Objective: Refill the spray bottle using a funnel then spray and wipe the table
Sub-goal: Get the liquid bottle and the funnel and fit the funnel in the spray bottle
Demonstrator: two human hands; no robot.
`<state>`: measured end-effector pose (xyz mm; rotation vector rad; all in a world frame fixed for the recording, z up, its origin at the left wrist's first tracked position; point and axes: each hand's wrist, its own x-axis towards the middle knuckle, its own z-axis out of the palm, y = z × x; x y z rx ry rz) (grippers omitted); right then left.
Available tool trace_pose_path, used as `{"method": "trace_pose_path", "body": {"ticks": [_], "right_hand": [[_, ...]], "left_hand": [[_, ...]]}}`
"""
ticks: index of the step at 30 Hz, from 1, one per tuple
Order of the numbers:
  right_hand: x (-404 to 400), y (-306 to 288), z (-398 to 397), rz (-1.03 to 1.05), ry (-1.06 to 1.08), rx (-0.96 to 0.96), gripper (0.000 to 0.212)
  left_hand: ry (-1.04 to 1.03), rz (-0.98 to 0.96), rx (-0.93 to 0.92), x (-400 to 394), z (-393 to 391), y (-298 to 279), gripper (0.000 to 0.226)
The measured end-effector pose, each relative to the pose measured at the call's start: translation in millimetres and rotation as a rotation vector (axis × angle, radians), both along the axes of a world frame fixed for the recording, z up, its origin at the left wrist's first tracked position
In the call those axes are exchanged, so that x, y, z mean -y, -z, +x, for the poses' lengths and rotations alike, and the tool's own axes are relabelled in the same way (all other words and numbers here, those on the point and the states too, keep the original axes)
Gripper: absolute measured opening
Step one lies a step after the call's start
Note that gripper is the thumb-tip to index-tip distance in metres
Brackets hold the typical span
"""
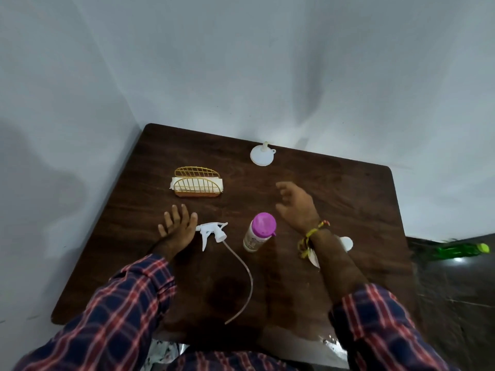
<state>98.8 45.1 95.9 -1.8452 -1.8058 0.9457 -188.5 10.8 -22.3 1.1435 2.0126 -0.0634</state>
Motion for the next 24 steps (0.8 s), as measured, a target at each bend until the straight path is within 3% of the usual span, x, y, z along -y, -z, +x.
{"method": "trace_pose_path", "body": {"ticks": [5, 9, 12, 18, 24], "right_hand": [[-88, 9, -22, 0.033, 0.158, 0.022, 0.058], [-150, 38, -34, -0.052, 0.269, 0.027, 0.061], [-180, 64, -39, -0.079, 0.285, 0.026, 0.060], [-204, 89, -56, -0.017, 0.394, -0.013, 0.036], [-193, 75, -47, 0.041, 0.450, -0.086, 0.030]], "left_hand": [[0.000, -0.019, 0.045, -1, -2, 5, 0.054], [-0.005, 0.130, -0.035, 7, -3, 21, 0.065], [0.020, 0.129, -0.055, 9, -2, 28, 0.067], [0.072, 0.127, -0.162, 10, 2, 37, 0.063], [0.085, 0.031, -0.255, 9, 14, 23, 0.060]]}}
